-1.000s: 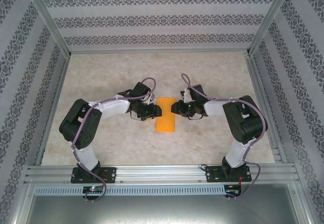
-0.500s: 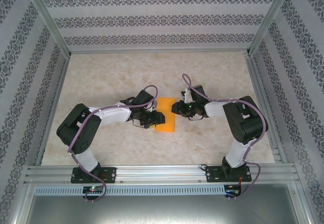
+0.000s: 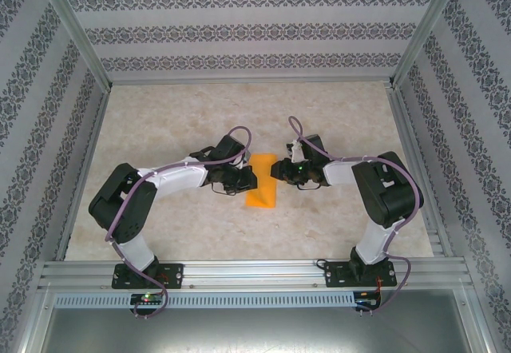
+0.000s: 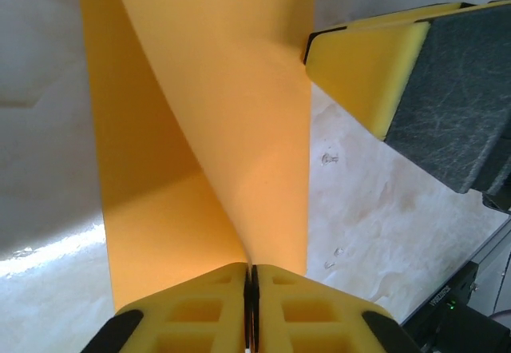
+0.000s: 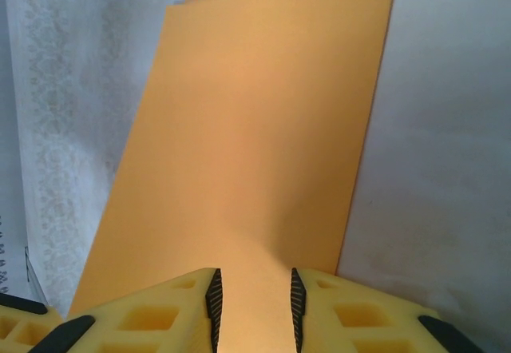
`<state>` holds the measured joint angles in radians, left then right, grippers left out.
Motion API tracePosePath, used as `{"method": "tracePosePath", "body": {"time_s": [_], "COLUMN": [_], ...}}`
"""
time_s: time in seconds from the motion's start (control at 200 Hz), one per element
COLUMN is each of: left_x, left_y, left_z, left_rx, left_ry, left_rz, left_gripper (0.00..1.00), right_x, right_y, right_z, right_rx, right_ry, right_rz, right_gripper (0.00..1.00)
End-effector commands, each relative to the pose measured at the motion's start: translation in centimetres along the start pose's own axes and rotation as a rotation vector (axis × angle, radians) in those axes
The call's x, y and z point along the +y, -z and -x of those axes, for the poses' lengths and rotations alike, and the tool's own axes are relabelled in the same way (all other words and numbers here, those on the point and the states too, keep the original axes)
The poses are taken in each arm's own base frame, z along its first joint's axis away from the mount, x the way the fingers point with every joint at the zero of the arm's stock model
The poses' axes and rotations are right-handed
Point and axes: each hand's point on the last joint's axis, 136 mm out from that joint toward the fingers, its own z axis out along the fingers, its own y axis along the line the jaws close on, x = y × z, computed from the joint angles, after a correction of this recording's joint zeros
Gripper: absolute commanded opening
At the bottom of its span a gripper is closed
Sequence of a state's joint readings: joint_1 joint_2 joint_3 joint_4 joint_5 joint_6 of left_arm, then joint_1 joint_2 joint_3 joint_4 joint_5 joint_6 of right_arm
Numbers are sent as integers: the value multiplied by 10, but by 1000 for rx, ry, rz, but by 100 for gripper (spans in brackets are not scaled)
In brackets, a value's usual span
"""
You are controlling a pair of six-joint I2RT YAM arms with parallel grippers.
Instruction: Fold a paper plane with a square sheet of paper (pick it up from the middle)
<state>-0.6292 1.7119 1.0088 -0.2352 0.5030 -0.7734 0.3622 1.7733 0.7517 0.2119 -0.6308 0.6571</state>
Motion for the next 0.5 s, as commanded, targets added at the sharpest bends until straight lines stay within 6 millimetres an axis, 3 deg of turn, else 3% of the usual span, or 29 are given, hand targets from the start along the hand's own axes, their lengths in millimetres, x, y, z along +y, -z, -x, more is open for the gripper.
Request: {"method": "tracePosePath", "body": {"time_s": [0.0, 0.075, 0.23, 0.495], "left_x": [-10, -14, -27, -45], "left_y": [5, 8, 14, 2], "left_z": [3, 6, 8, 1], "left_rx": [-5, -6, 8, 90], "left_ry": [-72, -107, -221, -410], "left_rz": [6, 4, 2, 18], "left_gripper": [6, 1, 0, 0], "right_x": [-1, 2, 3, -4], "right_y": [10, 17, 34, 47], "right_z": [4, 9, 18, 27], "right_rx": [-27, -48, -87, -104], "right_ry": [-29, -32, -37, -79], "right_rz": [-1, 10, 4, -4], "right_gripper": [33, 36, 41, 42]}}
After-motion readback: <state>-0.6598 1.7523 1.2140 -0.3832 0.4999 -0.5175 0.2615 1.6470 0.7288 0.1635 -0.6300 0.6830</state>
